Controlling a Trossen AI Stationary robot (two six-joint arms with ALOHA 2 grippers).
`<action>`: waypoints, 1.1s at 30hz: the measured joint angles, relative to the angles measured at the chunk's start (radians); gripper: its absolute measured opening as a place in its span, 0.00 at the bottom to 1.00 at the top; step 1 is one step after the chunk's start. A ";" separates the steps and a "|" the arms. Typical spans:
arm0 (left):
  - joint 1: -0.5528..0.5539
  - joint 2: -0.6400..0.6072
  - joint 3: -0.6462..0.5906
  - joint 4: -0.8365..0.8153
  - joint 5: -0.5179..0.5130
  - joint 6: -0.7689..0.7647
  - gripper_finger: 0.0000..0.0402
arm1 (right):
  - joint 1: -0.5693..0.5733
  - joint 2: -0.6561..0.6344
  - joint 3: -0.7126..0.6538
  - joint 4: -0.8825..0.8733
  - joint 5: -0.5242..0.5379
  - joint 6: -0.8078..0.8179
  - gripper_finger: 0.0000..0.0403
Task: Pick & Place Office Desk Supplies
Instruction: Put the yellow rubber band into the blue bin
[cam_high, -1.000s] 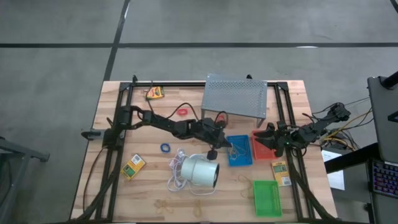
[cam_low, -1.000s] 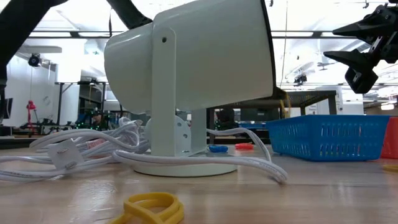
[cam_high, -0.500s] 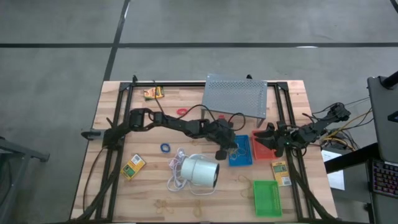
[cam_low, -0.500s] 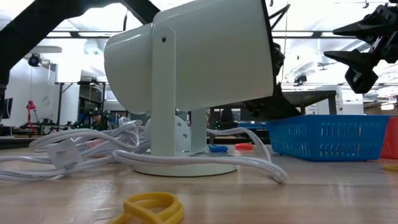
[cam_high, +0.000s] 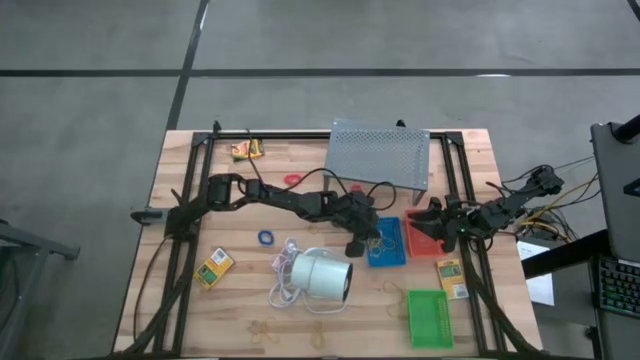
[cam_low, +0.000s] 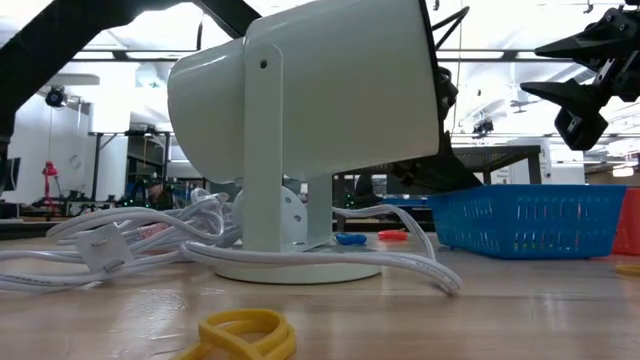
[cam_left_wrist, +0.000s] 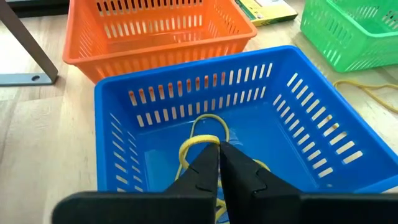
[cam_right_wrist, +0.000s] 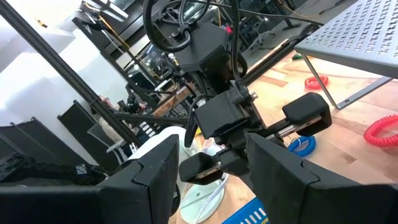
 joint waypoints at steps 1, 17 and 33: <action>0.000 0.000 0.000 0.000 0.000 0.000 0.08 | 0.000 0.000 0.000 0.000 0.000 0.000 0.46; 0.000 0.000 0.000 0.001 0.004 0.001 0.26 | 0.000 0.000 0.000 0.000 0.000 0.000 0.46; -0.001 -0.080 0.000 -0.015 0.021 0.018 0.26 | 0.000 0.000 0.000 0.000 0.000 0.000 0.46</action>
